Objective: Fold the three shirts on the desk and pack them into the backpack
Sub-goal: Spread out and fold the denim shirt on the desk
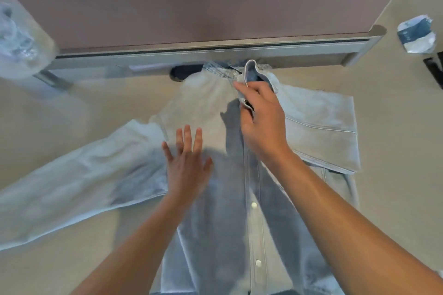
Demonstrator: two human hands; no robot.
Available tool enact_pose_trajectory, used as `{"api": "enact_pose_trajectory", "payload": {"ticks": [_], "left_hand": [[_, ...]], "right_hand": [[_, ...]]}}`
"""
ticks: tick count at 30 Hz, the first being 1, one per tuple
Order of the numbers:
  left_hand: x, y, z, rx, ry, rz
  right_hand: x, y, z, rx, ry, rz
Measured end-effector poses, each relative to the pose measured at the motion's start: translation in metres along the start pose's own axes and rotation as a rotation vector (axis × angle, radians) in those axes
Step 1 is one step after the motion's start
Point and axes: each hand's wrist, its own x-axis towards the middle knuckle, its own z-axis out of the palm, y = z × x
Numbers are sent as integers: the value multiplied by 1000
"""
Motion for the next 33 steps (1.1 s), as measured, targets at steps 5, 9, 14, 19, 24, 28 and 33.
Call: {"api": "enact_pose_trajectory", "payload": {"ticks": [5,9,14,19,24,28,33], "left_hand": [[-20,-83,-15,-64,51,-142],[-38,-125,-19,-84,73,-211],[-37,-120,-27,-195,133,-217],[-4,-57,-41,-308,266,-111],[42,21,-30,-224,248,118],[70,43,15,-42,108,167],[76,35,46,70,100,139]], "right_hand": [[-5,-47,83,-34,-177,-19],[-27,-51,142,-114,-445,39],[-59,-27,146,-62,-408,110],[-56,33,92,-181,-125,155],[-43,104,55,-495,-110,207],[-47,142,46,-709,-242,215],[-48,164,44,-654,-274,180]]}}
